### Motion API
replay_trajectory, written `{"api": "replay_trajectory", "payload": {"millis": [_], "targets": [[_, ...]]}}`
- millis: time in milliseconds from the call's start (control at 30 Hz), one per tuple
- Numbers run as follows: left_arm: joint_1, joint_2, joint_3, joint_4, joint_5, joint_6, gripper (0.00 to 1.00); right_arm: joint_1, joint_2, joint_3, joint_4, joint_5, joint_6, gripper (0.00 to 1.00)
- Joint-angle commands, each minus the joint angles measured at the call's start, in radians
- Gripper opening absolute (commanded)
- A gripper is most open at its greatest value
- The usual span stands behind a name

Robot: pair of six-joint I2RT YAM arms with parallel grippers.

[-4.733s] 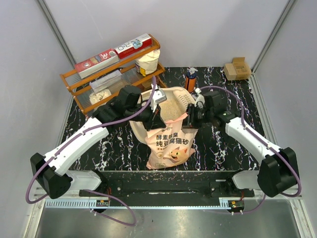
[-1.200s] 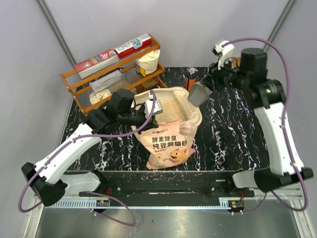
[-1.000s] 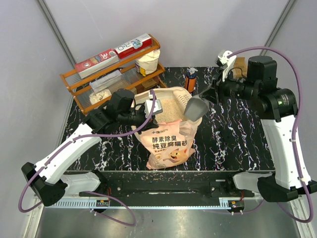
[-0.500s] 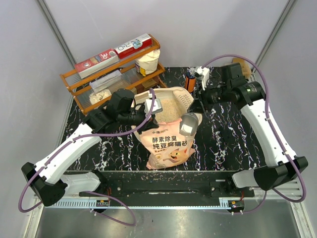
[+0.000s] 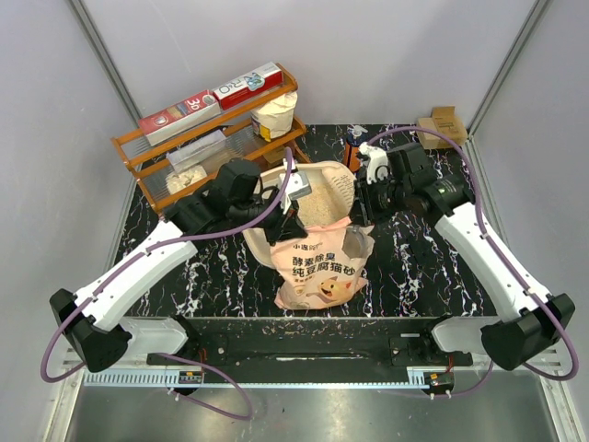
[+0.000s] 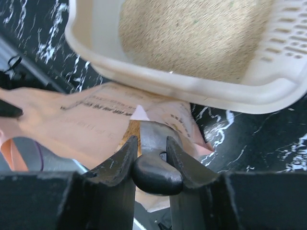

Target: Fill the litter box with clean litter

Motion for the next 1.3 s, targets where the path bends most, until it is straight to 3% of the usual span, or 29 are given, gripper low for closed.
{"api": "replay_trajectory", "payload": {"millis": [0,200,533,733,867,1267], "targets": [[-0.015,-0.023,0.078,0.214,0.064,-0.078,0.0,0.014,-0.093,-0.011,0.157,0.194,0.085,0.0],[-0.019,-0.02,0.039,0.249,0.075,-0.124,0.0,0.049,-0.116,-0.16,0.167,0.221,0.089,0.0],[-0.019,-0.029,-0.03,0.335,0.075,-0.267,0.0,0.233,-0.136,-0.421,0.422,0.369,0.214,0.0],[-0.019,-0.041,-0.071,0.331,0.081,-0.262,0.0,0.235,-0.048,-0.496,0.601,0.119,0.498,0.0],[-0.018,-0.058,-0.096,0.298,0.061,-0.224,0.0,0.172,-0.03,-0.499,0.664,-0.032,0.617,0.0],[-0.019,-0.031,-0.039,0.14,0.067,-0.087,0.0,-0.214,0.012,-0.626,0.98,-0.456,0.865,0.0]]}}
